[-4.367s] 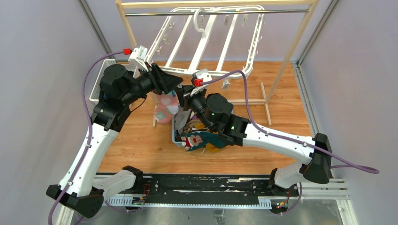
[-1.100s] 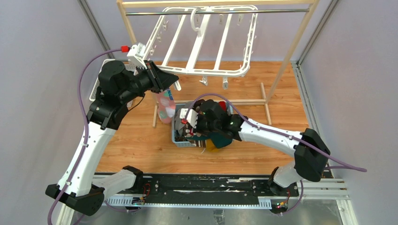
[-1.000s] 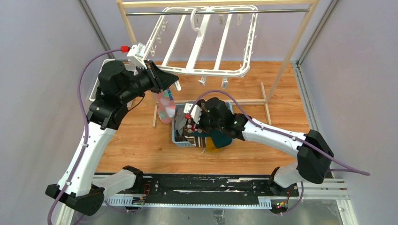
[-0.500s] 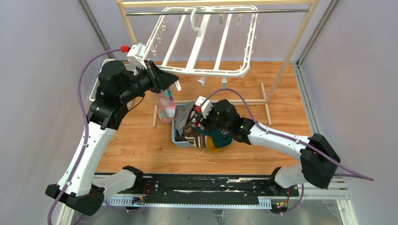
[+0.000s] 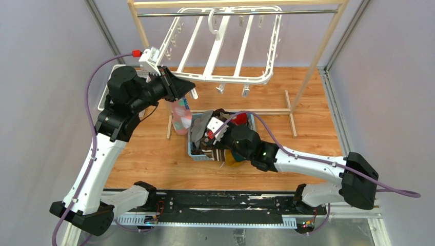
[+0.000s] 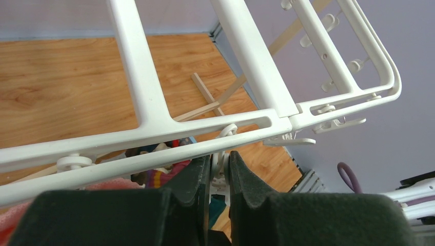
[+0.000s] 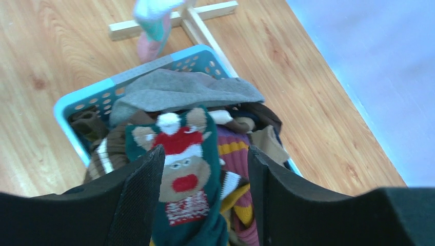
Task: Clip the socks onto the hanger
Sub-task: Pick up the sock from the bin.
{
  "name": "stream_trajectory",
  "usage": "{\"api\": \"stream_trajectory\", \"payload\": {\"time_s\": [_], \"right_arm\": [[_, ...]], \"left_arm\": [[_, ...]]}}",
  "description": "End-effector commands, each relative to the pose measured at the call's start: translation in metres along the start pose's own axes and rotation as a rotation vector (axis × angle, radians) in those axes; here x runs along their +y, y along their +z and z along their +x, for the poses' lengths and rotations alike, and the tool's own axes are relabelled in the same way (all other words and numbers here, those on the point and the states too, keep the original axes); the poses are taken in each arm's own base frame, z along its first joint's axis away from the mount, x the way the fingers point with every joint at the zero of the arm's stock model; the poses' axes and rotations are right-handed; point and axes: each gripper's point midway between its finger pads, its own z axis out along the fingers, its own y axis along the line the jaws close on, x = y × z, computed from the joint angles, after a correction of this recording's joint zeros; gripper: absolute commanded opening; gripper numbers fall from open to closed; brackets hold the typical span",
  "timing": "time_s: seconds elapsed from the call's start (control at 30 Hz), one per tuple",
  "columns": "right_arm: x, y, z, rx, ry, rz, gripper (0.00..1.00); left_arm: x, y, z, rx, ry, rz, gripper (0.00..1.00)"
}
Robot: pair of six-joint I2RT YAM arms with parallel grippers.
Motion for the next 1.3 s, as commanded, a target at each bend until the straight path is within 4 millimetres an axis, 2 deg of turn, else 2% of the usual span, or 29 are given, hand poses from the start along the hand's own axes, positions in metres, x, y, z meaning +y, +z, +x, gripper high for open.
{"api": "stream_trajectory", "payload": {"time_s": [0.0, 0.17, 0.27, 0.47, 0.7, 0.8, 1.0, 1.17, 1.27], "right_arm": [[0.032, 0.002, 0.005, 0.028, -0.086, -0.078, 0.59], [0.054, 0.011, 0.012, 0.073, -0.048, -0.152, 0.58], [0.061, 0.016, 0.016, 0.076, -0.038, -0.162, 0.58], [0.057, 0.029, 0.025, 0.108, -0.041, -0.106, 0.52], [0.055, 0.042, 0.018, 0.106, -0.065, -0.025, 0.42], [0.054, 0.044, 0.015, 0.105, -0.073, 0.006, 0.34], [0.044, 0.035, 0.001, 0.055, -0.039, 0.037, 0.16], [0.032, 0.020, -0.020, -0.008, -0.002, 0.045, 0.08], [0.022, 0.006, -0.041, -0.081, 0.038, 0.043, 0.01]], "left_arm": [[-0.003, -0.006, 0.001, 0.014, 0.011, 0.005, 0.11], [-0.003, -0.006, 0.001, 0.015, 0.013, 0.008, 0.11], [-0.003, -0.006, 0.002, 0.017, 0.009, 0.007, 0.12], [-0.004, -0.006, 0.001, 0.015, 0.010, 0.009, 0.11], [-0.004, -0.006, 0.000, 0.014, 0.013, 0.007, 0.11], [-0.004, -0.007, 0.000, 0.014, 0.014, 0.007, 0.11], [-0.002, -0.007, 0.002, 0.019, 0.018, 0.001, 0.11], [-0.003, -0.007, 0.001, 0.016, 0.016, 0.006, 0.11], [-0.003, -0.007, 0.002, 0.016, 0.016, 0.005, 0.11]]}}
